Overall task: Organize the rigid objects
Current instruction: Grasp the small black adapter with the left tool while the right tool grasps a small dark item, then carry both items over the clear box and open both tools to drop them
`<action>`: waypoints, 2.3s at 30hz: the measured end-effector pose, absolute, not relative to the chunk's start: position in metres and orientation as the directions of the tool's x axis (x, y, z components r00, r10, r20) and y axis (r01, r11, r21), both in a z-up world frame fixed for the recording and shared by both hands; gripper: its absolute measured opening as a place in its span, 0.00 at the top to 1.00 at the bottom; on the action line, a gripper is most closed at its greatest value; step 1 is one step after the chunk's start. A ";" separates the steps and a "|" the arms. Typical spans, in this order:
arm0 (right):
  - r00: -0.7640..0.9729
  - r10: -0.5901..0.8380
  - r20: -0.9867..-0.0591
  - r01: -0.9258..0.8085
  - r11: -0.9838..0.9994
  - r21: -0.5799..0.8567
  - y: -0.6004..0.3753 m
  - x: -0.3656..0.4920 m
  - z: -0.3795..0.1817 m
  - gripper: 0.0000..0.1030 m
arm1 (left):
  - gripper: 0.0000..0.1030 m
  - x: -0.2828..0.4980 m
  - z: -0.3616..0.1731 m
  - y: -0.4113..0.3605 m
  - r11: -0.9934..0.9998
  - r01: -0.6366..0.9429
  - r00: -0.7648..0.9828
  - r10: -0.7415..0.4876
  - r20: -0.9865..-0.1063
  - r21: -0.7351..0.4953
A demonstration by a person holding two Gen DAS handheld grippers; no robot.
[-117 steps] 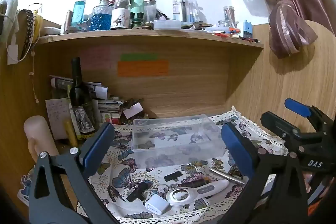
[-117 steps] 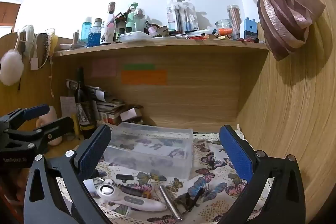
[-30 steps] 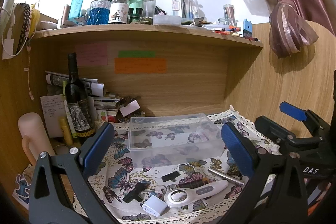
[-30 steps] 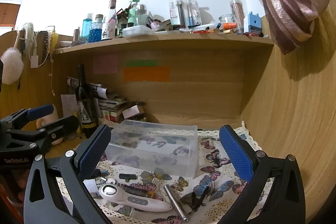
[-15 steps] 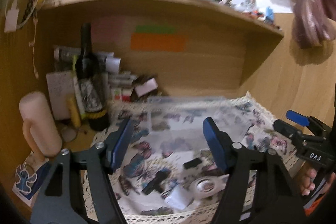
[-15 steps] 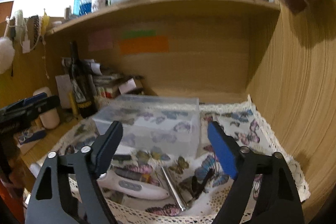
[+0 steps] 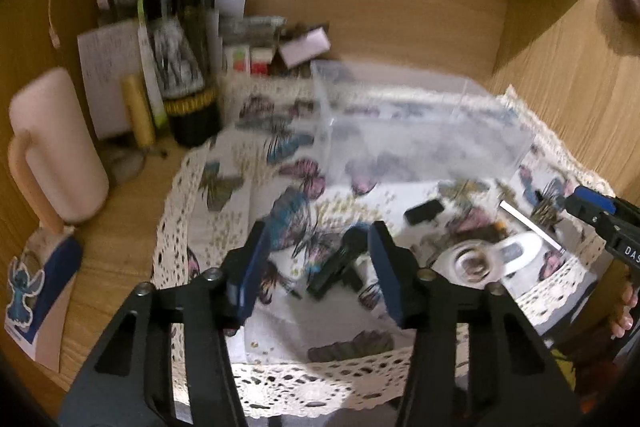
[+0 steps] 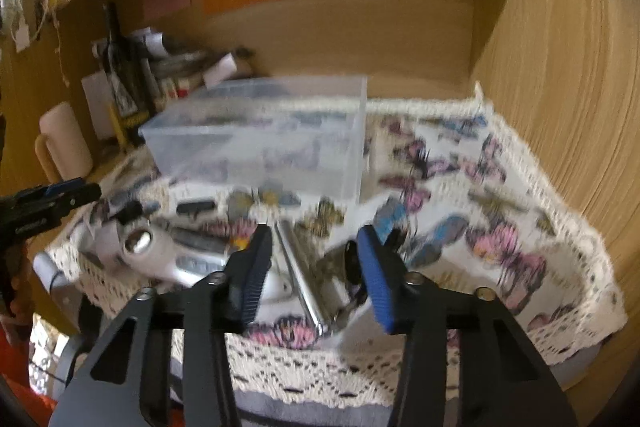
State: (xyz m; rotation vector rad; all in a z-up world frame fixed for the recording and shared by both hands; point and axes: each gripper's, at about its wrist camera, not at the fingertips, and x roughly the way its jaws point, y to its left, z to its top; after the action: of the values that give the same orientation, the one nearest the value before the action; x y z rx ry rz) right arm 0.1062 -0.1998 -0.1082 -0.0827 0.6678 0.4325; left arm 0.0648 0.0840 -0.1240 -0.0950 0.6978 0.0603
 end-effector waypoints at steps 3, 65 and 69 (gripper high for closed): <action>0.676 0.363 -0.641 -0.428 0.902 0.060 -0.198 0.105 -0.118 0.68 | 0.58 0.071 -0.131 0.089 0.994 -0.064 0.733 -0.015 -0.680 -0.091; 0.777 0.456 -0.435 -0.492 0.870 0.033 -0.148 0.204 -0.013 0.70 | 0.89 0.185 -0.024 0.065 0.993 0.036 0.819 -0.094 -0.566 -0.112; 0.740 0.437 -0.511 -0.503 0.864 0.011 -0.127 0.231 -0.035 0.70 | 0.89 0.215 -0.040 0.060 0.993 0.047 0.773 -0.106 -0.625 -0.110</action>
State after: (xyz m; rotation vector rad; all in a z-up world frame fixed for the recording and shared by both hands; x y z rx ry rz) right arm 0.2311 -0.1268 -0.0354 -0.1312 0.5271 0.5171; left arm 0.2154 0.0601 -0.0396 -0.0901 0.6823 -0.0832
